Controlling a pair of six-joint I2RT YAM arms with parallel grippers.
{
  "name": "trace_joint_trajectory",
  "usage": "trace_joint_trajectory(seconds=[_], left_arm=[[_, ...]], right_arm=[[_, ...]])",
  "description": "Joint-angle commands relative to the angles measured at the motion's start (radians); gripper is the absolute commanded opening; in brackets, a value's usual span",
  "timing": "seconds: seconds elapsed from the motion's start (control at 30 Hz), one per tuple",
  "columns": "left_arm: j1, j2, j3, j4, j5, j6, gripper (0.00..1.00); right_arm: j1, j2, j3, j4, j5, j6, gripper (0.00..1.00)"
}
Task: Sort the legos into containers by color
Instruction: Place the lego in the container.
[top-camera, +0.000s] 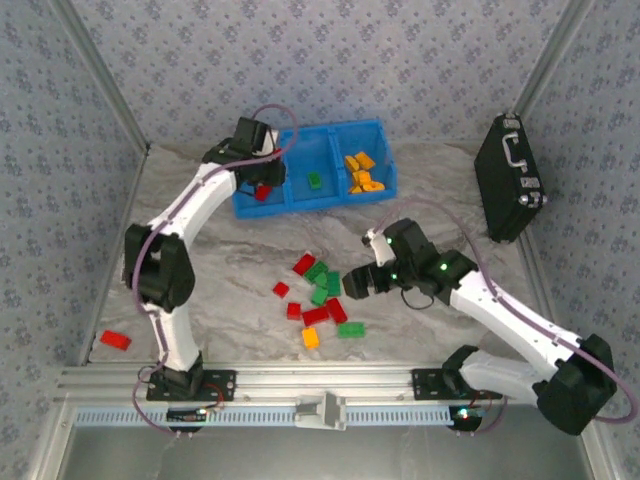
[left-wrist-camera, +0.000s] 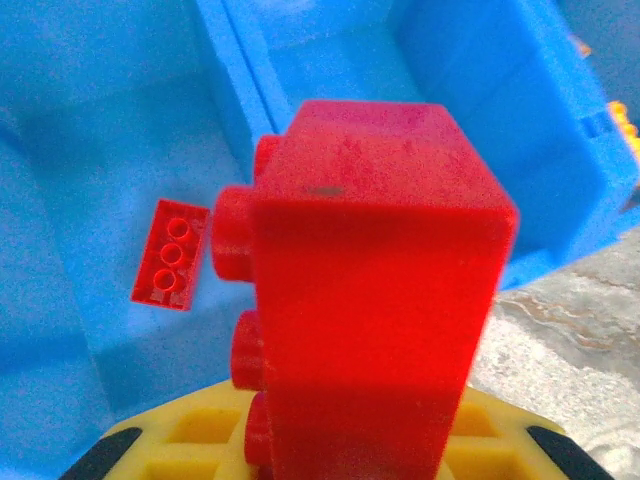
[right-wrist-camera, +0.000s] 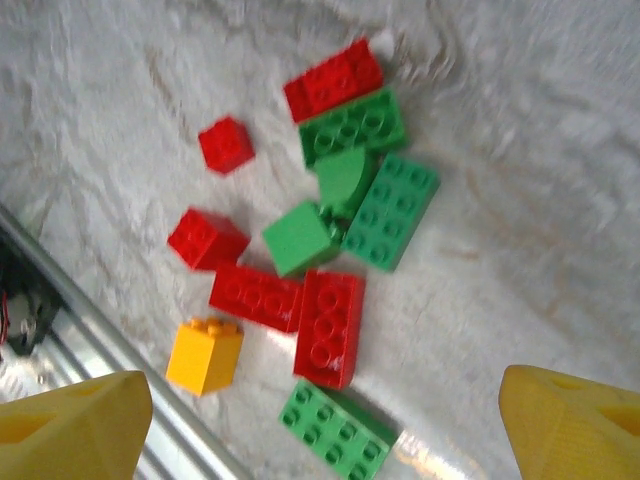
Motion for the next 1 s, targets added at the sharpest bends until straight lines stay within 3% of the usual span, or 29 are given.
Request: trace_joint_trajectory(seconds=[0.0, 0.23, 0.4, 0.6, 0.83, 0.97], left_arm=[[0.026, 0.064, 0.096, -0.091, 0.036, -0.026, 0.07], [0.065, 0.178, 0.193, -0.146, 0.053, -0.038, 0.09], [0.085, 0.235, 0.231, -0.157, 0.076, -0.047, 0.14], [0.088, 0.281, 0.246, -0.176, 0.081, -0.044, 0.27], [0.093, 0.300, 0.260, -0.200, 0.071, -0.041, 0.55], [0.094, 0.292, 0.260, -0.200, 0.071, -0.034, 0.58]], right_arm=[[0.062, -0.044, -0.063, -0.076, 0.030, 0.067, 0.91], [0.176, -0.138, -0.149, -0.025, 0.049, 0.159, 0.92], [0.217, -0.108, -0.143, -0.048, 0.114, 0.118, 0.92], [0.264, -0.068, -0.144, -0.026, 0.128, 0.065, 0.93], [0.294, 0.022, -0.130, -0.028, 0.124, 0.034, 0.94], [0.313, 0.115, -0.093, -0.031, 0.164, -0.004, 0.94]])
